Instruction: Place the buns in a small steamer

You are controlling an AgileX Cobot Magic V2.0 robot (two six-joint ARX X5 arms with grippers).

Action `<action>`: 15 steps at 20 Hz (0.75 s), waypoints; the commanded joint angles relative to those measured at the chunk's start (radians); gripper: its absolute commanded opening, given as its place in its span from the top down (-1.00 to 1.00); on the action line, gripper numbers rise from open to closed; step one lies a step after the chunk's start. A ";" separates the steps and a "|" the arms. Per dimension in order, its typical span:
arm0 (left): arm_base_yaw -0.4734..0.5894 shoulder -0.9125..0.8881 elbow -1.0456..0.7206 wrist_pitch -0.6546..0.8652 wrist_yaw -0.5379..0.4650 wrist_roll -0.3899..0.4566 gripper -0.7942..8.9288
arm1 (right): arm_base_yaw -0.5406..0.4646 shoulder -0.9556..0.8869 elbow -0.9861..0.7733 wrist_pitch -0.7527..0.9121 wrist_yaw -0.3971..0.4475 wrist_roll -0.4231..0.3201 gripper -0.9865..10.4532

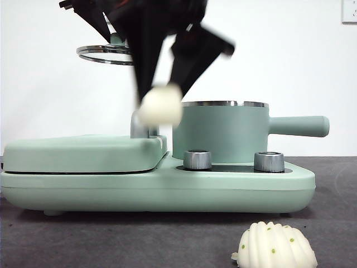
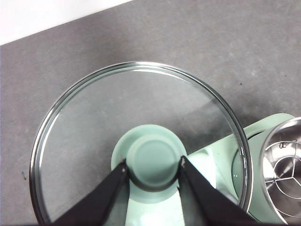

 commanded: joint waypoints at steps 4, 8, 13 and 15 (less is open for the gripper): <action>0.016 0.006 0.037 0.019 0.001 -0.005 0.82 | -0.206 0.074 0.264 -0.100 0.023 -0.113 0.57; 0.018 0.006 0.037 0.019 0.001 -0.005 0.82 | -0.331 0.188 0.414 -0.137 0.019 -0.162 0.57; 0.018 0.006 0.037 0.018 0.004 -0.011 0.82 | -0.389 0.301 0.474 -0.097 -0.066 -0.187 0.57; 0.018 0.006 0.037 0.018 0.004 -0.012 0.82 | -0.395 0.332 0.475 -0.093 -0.082 -0.187 0.57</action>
